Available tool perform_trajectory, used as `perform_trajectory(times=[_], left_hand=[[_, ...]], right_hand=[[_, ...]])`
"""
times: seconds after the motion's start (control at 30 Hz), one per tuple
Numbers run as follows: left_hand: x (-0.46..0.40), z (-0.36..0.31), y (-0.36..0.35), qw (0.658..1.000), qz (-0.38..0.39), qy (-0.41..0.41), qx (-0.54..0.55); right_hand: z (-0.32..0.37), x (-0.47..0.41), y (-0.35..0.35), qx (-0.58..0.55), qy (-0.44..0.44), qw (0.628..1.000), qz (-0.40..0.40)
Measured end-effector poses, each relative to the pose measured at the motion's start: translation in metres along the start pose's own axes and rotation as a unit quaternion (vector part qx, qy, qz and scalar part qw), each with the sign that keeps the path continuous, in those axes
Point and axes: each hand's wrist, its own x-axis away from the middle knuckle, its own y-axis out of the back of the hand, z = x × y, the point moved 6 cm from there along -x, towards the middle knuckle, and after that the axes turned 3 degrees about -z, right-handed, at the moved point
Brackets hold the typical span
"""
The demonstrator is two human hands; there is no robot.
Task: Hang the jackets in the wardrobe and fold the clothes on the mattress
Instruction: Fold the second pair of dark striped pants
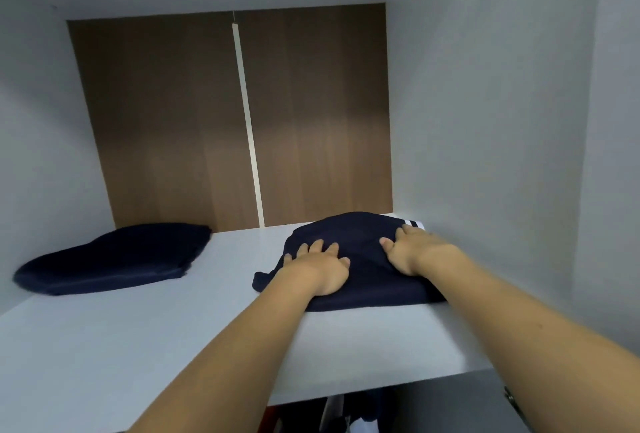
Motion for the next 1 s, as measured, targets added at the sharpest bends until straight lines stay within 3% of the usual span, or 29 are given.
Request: perform_trajectory(times=[0.6, 1.0], left_hand=[[-0.124, -0.004, -0.006, 0.998, 0.032, 0.058, 0.018], [-0.163, -0.006, -0.009, 0.997, 0.039, 0.063, 0.021]], right_hand=[[-0.003, -0.137, -0.018, 0.028, 0.044, 0.999, 0.005], [-0.004, -0.169, -0.019, 0.014, 0.041, 0.999, 0.018]])
